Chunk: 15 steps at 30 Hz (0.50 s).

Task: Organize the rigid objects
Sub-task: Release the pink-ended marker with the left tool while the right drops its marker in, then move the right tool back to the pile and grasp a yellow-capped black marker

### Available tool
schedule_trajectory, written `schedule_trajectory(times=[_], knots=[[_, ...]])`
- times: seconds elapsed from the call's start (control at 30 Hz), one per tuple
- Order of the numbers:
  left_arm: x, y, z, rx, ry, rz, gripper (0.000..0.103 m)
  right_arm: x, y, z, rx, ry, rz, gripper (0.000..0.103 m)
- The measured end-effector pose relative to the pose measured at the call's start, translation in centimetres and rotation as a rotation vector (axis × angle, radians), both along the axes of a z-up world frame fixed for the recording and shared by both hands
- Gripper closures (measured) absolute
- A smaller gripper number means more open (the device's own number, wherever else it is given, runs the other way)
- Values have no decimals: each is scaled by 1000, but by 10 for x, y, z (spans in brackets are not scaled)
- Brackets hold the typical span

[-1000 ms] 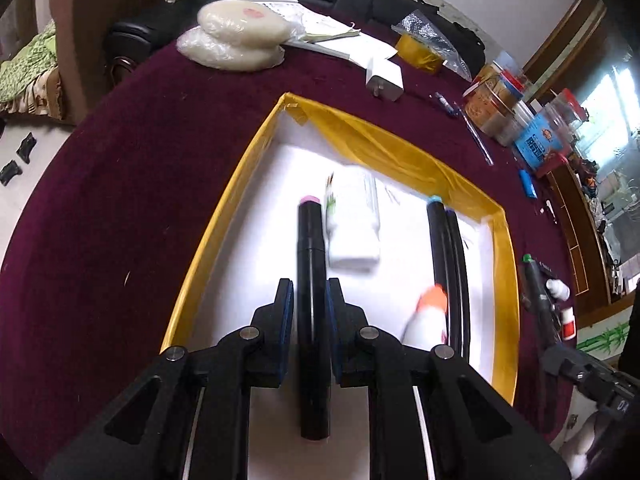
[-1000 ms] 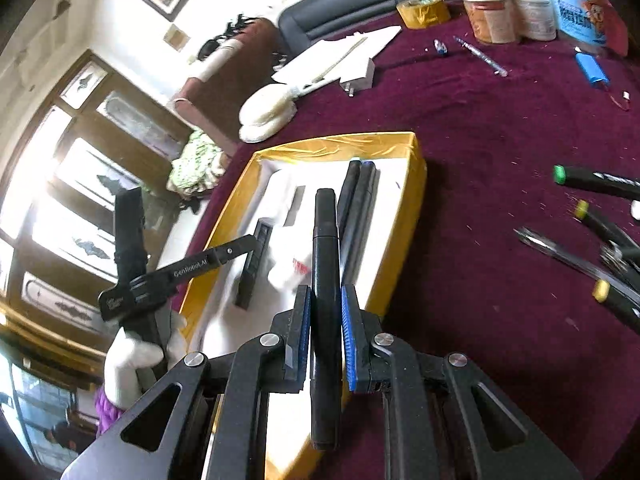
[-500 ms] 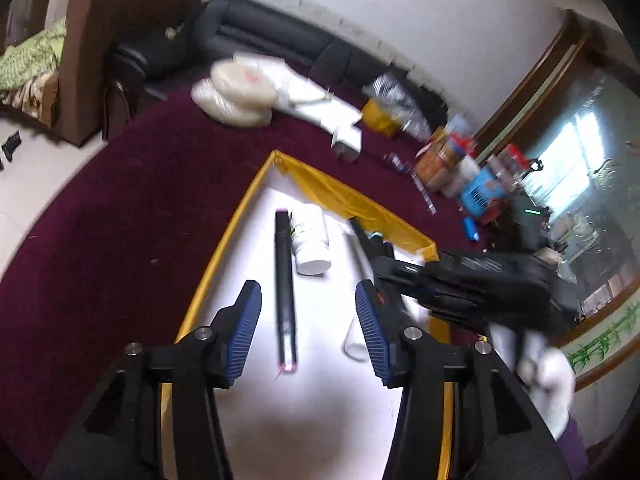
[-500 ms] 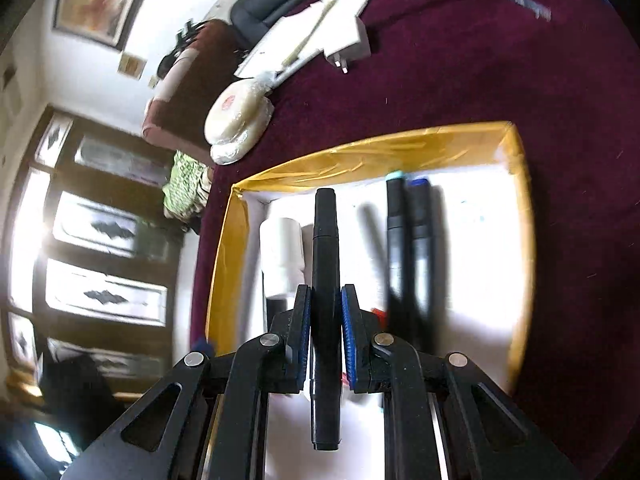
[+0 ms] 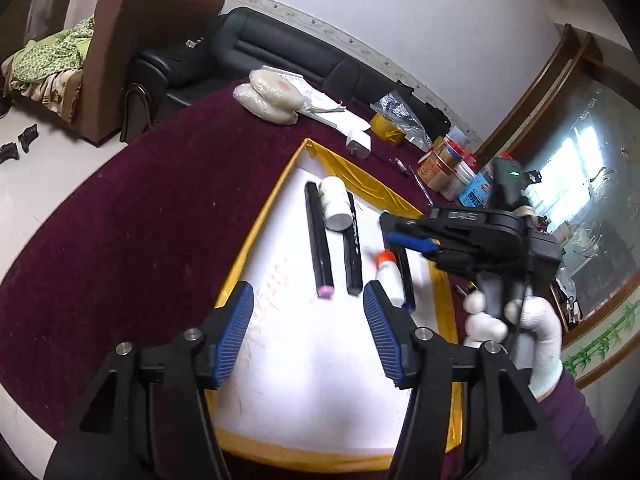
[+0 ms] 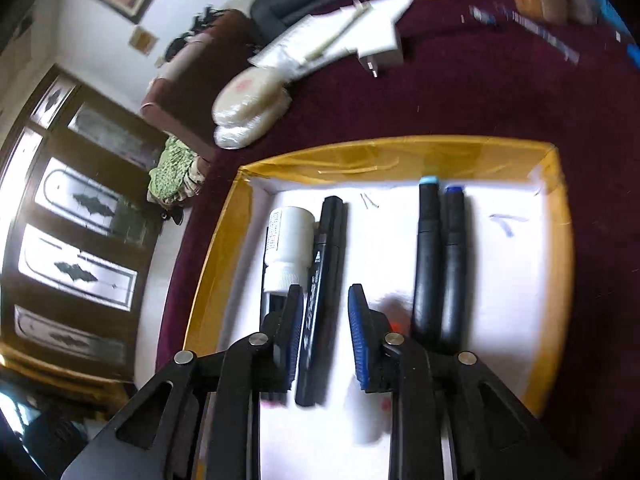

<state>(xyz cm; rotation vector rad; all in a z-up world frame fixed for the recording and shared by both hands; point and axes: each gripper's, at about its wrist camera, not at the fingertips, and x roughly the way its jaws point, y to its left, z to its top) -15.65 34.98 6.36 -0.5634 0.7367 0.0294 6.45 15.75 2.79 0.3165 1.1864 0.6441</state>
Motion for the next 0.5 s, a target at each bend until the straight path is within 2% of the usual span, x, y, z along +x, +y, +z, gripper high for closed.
schedule_trajectory(times=[0.17, 0.2, 0.23, 0.27, 0.3, 0.33, 0.37, 0.43, 0.5], knots=[[-4, -11, -4, -30, 1, -18, 47, -21, -48, 24, -40, -129, -16, 80], [-4, -15, -4, -31, 1, -24, 47, -27, -61, 31, -59, -175, -27, 80], [-5, -20, -3, -30, -1, -33, 47, -37, -83, 42, -92, -259, -48, 79], [-5, -25, -1, -27, -5, -39, 47, -43, -95, 48, -111, -313, -60, 75], [-5, -32, 0, -21, -10, -52, 47, -53, -118, 57, -140, -407, -82, 56], [-5, -38, 1, -18, -13, -61, 47, -59, -134, 62, -157, -460, -99, 29], [-4, -43, 1, -18, -13, -71, 47, -62, -151, 65, -180, -498, -123, 21], [-2, -56, 1, -23, -8, -97, 47, -61, -194, 64, -265, -507, -191, 21], [1, -72, 2, -20, -5, -127, 47, -52, -236, 56, -288, -442, -249, 25]])
